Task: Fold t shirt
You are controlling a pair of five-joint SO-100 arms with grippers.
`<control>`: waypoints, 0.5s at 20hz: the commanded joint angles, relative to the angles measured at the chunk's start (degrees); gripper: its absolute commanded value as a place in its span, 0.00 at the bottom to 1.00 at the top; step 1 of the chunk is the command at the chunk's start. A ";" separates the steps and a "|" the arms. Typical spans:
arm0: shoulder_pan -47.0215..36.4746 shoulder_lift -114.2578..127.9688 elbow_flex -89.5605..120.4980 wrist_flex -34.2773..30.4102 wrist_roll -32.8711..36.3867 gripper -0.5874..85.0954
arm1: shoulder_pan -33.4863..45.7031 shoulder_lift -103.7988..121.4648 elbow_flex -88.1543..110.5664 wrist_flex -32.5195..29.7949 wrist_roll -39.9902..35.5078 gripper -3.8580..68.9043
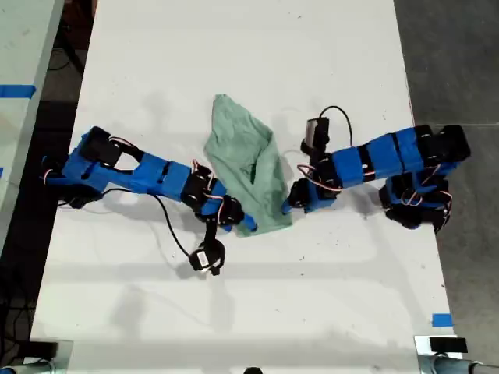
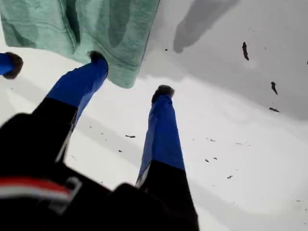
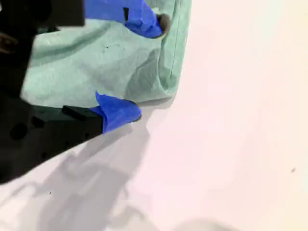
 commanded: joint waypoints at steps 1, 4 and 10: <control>-2.64 -1.23 -3.87 -0.09 -0.18 0.30 | -0.53 -2.02 -4.75 -0.97 -1.32 0.33; -4.66 -3.16 -4.04 -0.35 0.70 0.11 | -0.62 -4.04 -6.50 -1.05 -1.85 0.33; -4.57 -5.01 -4.57 -0.44 -0.09 0.00 | 0.18 -11.34 -7.82 -6.06 -4.04 0.31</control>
